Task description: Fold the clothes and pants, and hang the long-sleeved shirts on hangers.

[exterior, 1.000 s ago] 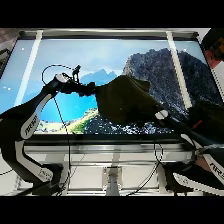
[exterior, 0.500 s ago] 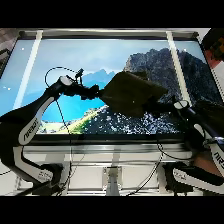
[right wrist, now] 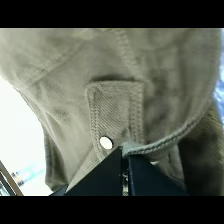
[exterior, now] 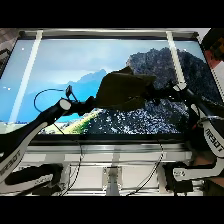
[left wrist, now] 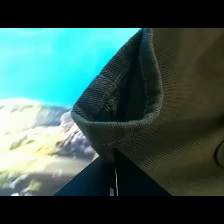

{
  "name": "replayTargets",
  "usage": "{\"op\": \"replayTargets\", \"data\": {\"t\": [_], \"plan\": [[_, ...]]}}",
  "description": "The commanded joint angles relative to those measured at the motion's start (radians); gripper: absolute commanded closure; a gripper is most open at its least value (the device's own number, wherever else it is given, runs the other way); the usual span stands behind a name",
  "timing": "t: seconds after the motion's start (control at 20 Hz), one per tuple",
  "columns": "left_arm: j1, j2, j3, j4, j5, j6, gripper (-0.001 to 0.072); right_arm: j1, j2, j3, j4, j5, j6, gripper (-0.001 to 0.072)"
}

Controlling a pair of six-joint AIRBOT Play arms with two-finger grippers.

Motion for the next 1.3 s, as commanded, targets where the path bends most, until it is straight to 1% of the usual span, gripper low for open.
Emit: {"op": "replayTargets", "data": {"t": [0.0,0.05,0.1,0.15,0.2,0.25,0.3,0.35,0.45,0.55,0.65,0.7,0.75,0.8,0.85,0.9,0.95,1.05,1.1,1.15,1.25], "plan": [[-0.047,0.097,-0.089,-0.001,0.115,-0.098,0.0698,-0.001,-0.038,0.047,-0.006,0.050,-0.017,0.0677],[-0.065,0.101,-0.087,-0.002,0.127,-0.098,0.0698,-0.001,-0.037,0.047,-0.005,0.069,-0.017,0.0638],[-0.083,0.101,-0.087,-0.025,0.143,-0.098,0.0698,-0.001,-0.037,0.050,-0.005,0.110,-0.018,0.0482],[-0.095,0.101,-0.087,-0.070,0.161,-0.098,0.0698,0.000,-0.037,0.055,-0.005,0.157,-0.034,0.0306],[-0.106,0.101,-0.087,-0.119,0.181,-0.098,0.0698,0.001,-0.037,0.063,-0.005,0.226,-0.084,0.0283],[-0.111,0.101,-0.087,-0.153,0.195,-0.098,0.0698,0.002,-0.035,0.070,-0.005,0.276,-0.108,0.0283],[-0.114,0.101,-0.087,-0.168,0.203,-0.098,0.0698,0.002,-0.024,0.074,-0.005,0.294,-0.131,0.0285],[-0.114,0.101,-0.087,-0.167,0.208,-0.098,0.0697,0.002,0.000,0.076,-0.008,0.279,-0.166,0.0285],[-0.115,0.101,-0.087,-0.167,0.207,-0.098,0.0697,-0.002,0.069,0.076,-0.040,0.239,-0.163,0.0286],[-0.118,0.101,-0.087,-0.167,0.207,-0.097,0.0697,-0.002,0.154,0.076,-0.109,0.233,-0.143,0.0286],[-0.118,0.101,-0.087,-0.167,0.208,-0.098,0.0697,0.000,0.252,0.065,-0.225,0.253,-0.079,0.0286],[-0.118,0.101,-0.087,-0.167,0.208,-0.097,0.0697,0.000,0.307,0.041,-0.290,0.254,-0.025,0.0293],[-0.118,0.101,-0.087,-0.167,0.207,-0.097,0.0697,0.000,0.368,0.001,-0.351,0.254,0.034,0.0337],[-0.119,0.101,-0.087,-0.167,0.207,-0.098,0.0697,0.000,0.442,-0.067,-0.396,0.257,0.104,0.0341],[-0.119,0.101,-0.087,-0.167,0.207,-0.098,0.0698,0.000,0.504,-0.142,-0.390,0.259,0.128,0.0350],[-0.121,0.101,-0.087,-0.167,0.207,-0.098,0.0698,0.003,0.567,-0.227,-0.377,0.259,0.152,0.0434],[-0.122,0.101,-0.087,-0.167,0.207,-0.098,0.0698,0.011,0.632,-0.321,-0.361,0.252,0.213,0.0509],[-0.135,0.101,-0.087,-0.166,0.207,-0.097,0.0698,0.039,0.749,-0.493,-0.292,0.175,0.283,0.0508],[-0.143,0.101,-0.087,-0.160,0.207,-0.097,0.0697,0.054,0.800,-0.563,-0.239,0.107,0.313,0.0494],[-0.156,0.101,-0.087,-0.147,0.207,-0.097,0.0698,0.072,0.846,-0.628,-0.162,0.028,0.320,0.0490],[-0.181,0.101,-0.087,-0.125,0.207,-0.097,0.0697,0.128,0.888,-0.719,-0.033,-0.126,0.330,0.0368]]}}
